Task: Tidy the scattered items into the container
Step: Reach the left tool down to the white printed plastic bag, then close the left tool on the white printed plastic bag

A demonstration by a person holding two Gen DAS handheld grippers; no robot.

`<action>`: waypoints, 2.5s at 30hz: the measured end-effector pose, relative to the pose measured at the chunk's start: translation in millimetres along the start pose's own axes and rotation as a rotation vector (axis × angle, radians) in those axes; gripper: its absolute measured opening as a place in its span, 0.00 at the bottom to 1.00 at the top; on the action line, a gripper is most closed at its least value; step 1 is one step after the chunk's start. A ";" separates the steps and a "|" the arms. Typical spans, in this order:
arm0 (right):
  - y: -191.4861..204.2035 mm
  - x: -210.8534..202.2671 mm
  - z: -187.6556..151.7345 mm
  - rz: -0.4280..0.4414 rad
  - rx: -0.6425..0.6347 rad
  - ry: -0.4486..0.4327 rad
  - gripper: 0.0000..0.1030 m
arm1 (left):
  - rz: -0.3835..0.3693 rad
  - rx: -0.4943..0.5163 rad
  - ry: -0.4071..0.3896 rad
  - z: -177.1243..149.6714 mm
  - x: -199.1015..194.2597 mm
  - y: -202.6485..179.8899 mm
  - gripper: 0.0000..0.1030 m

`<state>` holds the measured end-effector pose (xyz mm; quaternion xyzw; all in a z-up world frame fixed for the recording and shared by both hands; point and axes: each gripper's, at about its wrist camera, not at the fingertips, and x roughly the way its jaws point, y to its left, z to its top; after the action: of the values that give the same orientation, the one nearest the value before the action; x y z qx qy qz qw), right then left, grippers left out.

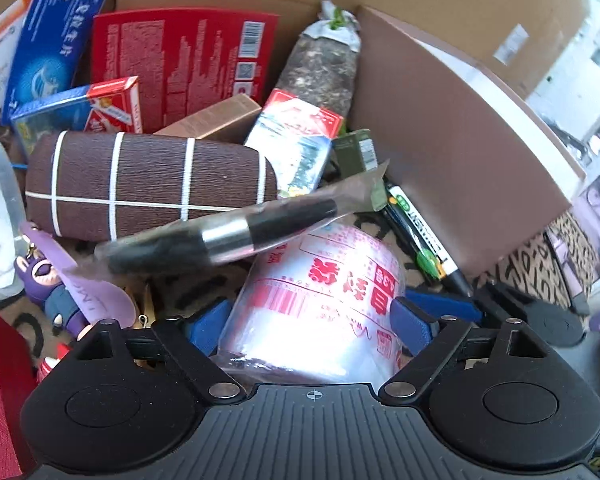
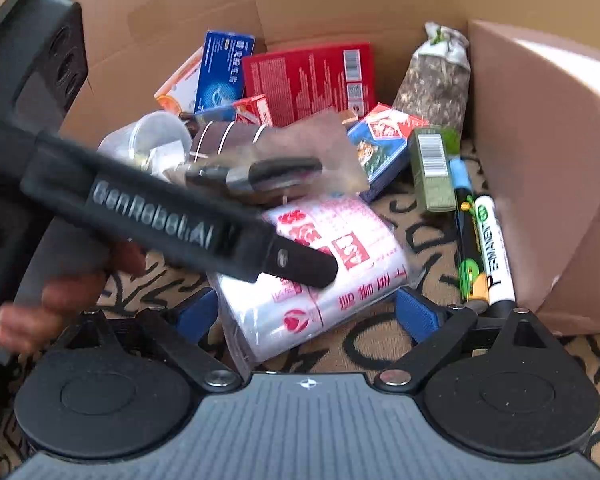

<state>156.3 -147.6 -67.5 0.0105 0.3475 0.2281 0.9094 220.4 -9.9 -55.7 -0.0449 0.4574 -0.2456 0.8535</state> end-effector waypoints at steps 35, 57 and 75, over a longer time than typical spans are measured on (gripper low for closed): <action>20.6 -101.2 -55.7 -0.002 -0.227 -0.018 0.75 | -0.004 0.064 -0.092 -100.4 -82.5 -51.1 0.84; -20.7 -48.6 -36.9 0.193 0.365 0.062 0.67 | -0.044 0.046 -0.052 -102.1 -55.7 -46.2 0.86; -7.4 -42.5 -36.5 0.207 0.323 0.033 0.83 | -0.005 0.102 -0.109 -112.0 -53.3 -56.6 0.82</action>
<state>108.3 -177.2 -69.9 0.1883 0.3913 0.2620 0.8619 84.5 -18.3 -63.0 -0.0159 0.3969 -0.2677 0.8778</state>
